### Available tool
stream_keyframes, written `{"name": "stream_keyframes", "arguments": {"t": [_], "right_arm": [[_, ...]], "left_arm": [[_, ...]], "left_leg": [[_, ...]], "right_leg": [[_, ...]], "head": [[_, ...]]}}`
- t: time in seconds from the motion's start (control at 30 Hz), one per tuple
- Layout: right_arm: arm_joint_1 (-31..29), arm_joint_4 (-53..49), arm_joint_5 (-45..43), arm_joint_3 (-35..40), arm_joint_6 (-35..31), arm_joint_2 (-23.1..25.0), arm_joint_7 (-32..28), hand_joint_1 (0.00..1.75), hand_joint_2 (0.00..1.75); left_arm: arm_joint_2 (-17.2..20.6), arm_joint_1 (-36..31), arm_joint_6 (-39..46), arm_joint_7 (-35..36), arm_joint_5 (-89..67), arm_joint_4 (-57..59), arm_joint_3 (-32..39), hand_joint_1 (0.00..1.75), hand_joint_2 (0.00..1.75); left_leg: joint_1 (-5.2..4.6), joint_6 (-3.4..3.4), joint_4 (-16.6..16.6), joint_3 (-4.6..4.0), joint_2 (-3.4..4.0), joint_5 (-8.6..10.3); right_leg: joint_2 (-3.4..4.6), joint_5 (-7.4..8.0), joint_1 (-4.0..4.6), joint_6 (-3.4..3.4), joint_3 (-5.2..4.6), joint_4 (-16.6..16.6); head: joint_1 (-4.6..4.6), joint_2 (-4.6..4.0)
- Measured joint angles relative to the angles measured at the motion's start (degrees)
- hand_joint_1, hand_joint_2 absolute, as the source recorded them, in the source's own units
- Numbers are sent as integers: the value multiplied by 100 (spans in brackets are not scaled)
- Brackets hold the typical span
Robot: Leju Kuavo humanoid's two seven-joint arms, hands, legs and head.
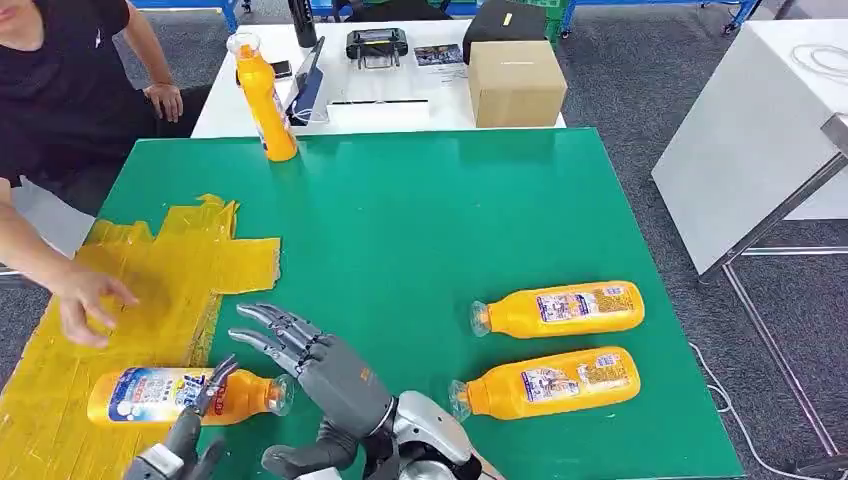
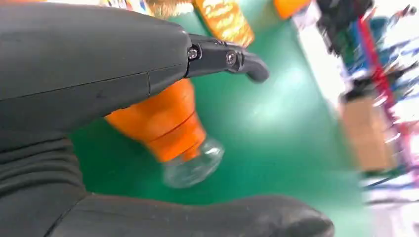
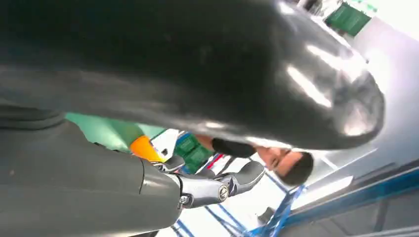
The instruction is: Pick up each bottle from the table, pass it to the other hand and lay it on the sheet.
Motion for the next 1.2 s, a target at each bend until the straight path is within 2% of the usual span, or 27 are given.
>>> {"name": "stream_keyframes", "arguments": {"t": [0.03,0.17,0.37,0.57,0.7,0.83,1.0,1.2], "right_arm": [[66,-2,29,-46,-53,-2,-7,0,175],[346,-172,153,-288,-326,-74,-172,0,175],[1027,-803,276,-831,-407,-372,-376,0,175],[1986,-1412,547,-1425,-855,-873,-78,0,175],[2374,-1626,875,-1862,-977,-1266,339,0,175],[2662,-1788,995,-2201,-986,-1592,507,0,175],[3101,-2110,1036,-2671,-846,-2224,947,0,175],[3524,-2459,824,-3725,-282,-2754,874,0,175]], "left_arm": [[-142,-1,-186,2,301,-161,115,0,0],[-718,37,-467,55,1505,-1058,528,0,0],[-1060,498,-121,31,2306,-2181,451,0,0],[-1178,908,119,15,2459,-2777,-127,0,0],[-1210,943,77,15,2358,-2805,-424,0,0],[-1237,934,-23,15,2347,-2803,-520,0,0],[-1241,855,-277,22,2387,-2733,-517,0,0],[-1241,739,-425,55,2391,-2591,-493,0,0]], "left_leg": [[0,0,1,-9,0,0],[-3,2,3,-23,2,0],[-5,5,6,-43,9,-5],[-6,10,6,-59,5,-9],[-7,11,6,-50,5,-10],[-7,11,6,-46,15,-9],[-9,12,7,-52,6,-10],[-22,18,7,-49,14,-14]], "right_leg": [[-1,0,0,0,-7,0],[1,2,-1,3,-19,-1],[10,2,-6,4,-49,-5],[11,2,-6,4,-60,-7],[11,2,-8,4,-59,-9],[15,3,-8,4,-52,-8],[12,3,-11,5,-52,-8],[15,3,-21,5,-53,-9]], "head": [[0,0],[2,0],[2,0],[-2,0],[0,0],[-2,0],[-2,0],[0,0]]}}
